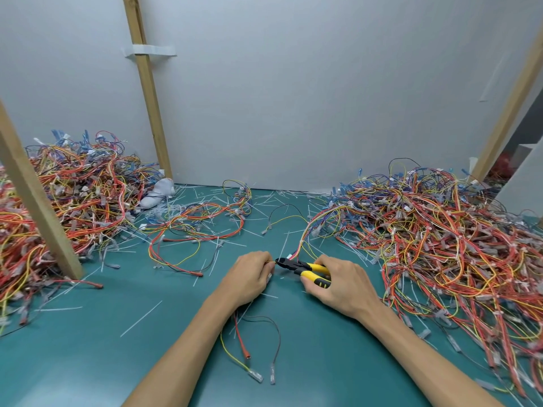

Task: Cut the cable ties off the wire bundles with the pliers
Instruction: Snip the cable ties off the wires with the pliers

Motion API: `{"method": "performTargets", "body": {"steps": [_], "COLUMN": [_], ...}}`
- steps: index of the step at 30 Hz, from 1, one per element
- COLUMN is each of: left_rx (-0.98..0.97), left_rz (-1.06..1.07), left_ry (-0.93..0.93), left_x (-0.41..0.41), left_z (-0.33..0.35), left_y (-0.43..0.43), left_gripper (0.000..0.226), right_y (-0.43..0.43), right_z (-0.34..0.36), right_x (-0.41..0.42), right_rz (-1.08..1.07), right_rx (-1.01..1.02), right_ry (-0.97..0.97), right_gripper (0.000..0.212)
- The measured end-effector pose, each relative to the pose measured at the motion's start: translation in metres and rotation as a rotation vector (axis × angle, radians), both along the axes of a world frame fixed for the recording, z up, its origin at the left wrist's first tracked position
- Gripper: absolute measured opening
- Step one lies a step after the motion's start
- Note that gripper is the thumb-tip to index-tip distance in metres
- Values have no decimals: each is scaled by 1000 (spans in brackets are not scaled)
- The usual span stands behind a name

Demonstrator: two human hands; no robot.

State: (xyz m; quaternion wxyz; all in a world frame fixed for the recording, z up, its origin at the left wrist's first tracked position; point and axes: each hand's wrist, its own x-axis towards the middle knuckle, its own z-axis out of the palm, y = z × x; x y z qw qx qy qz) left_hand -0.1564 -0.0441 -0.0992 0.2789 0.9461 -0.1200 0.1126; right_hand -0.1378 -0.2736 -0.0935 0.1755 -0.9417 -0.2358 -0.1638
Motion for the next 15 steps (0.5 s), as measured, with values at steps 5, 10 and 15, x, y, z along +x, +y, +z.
{"method": "performTargets", "body": {"steps": [5,10,15], "left_rx": [-44,-95,-100], "left_rz": [-12,-14,-13], "left_ry": [-55,-98,-117], "left_x": [-1,-2,-3], "left_z": [1,3,3], "left_y": [1,-1,-1], "left_gripper": [20,19,18], "right_y": [-4,-6,-10], "right_z": [-2,-2,0], "right_x": [3,5,7], "right_rz": [-25,-1,85], "right_rx": [-20,-31,17], "right_ry": [-40,-92,-63], "right_gripper": [45,44,46]}}
